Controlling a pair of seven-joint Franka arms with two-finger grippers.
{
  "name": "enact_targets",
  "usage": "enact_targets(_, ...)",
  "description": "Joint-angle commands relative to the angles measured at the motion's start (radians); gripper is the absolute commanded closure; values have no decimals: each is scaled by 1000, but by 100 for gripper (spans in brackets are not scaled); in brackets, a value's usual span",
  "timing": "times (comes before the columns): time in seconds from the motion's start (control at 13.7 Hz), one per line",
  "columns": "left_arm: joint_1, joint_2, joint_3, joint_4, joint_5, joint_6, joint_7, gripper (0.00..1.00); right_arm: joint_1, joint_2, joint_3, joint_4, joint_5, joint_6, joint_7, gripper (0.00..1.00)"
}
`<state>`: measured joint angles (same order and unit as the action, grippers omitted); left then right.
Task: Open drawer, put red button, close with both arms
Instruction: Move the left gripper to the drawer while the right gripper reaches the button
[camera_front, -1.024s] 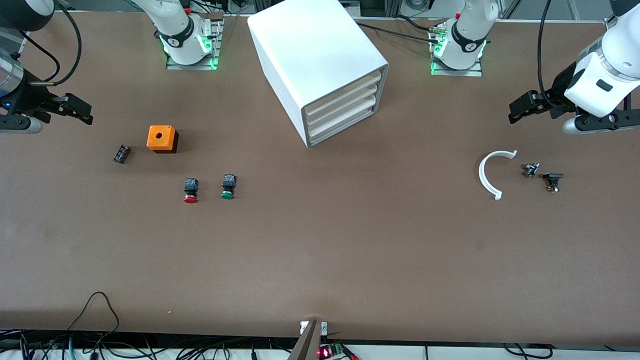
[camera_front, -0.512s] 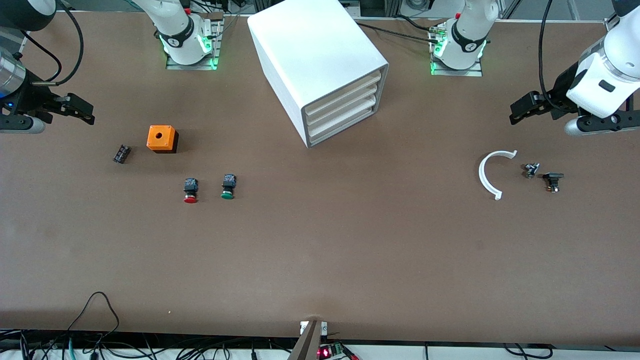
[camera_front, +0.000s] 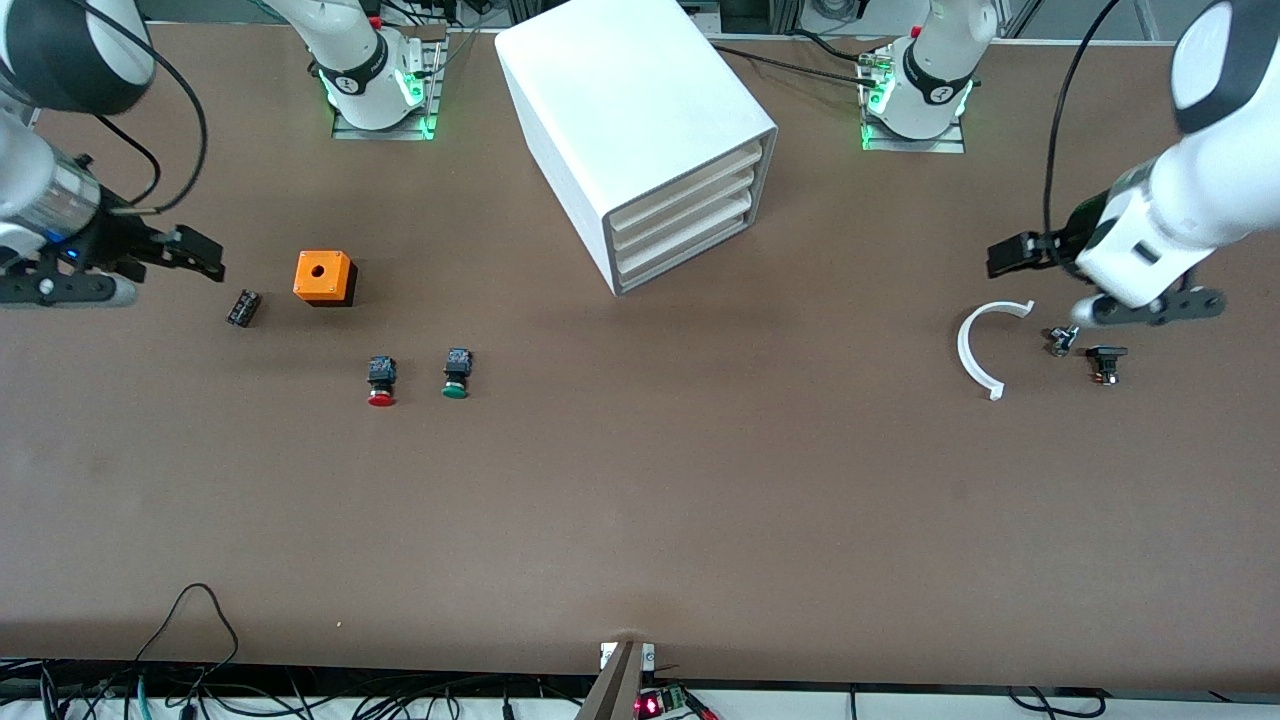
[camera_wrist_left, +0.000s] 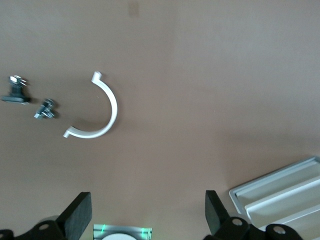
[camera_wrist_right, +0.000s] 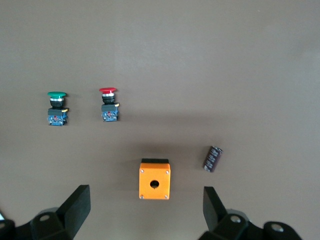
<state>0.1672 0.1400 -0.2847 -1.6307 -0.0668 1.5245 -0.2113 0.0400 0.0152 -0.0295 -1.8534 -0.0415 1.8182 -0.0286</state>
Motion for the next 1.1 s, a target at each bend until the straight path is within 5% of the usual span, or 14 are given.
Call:
enact_targets(0.0,37,87,1,2,-169,-30,145,0,23,78,-3,7,5,74,-5,0)
enact_targets(0.37,-15,205,-2,-274,-476,271,344,0,72,215,14,0,-3,156,166,0)
enact_targets(0.73,-64,228,-40,-486,-827,292,560,0,72,333,49,-18,-3,288,197,0)
enact_targets(1.02,-106,257,-108,-574,-906,375,716,0,70,397,92,-64,-4,395,168,0)
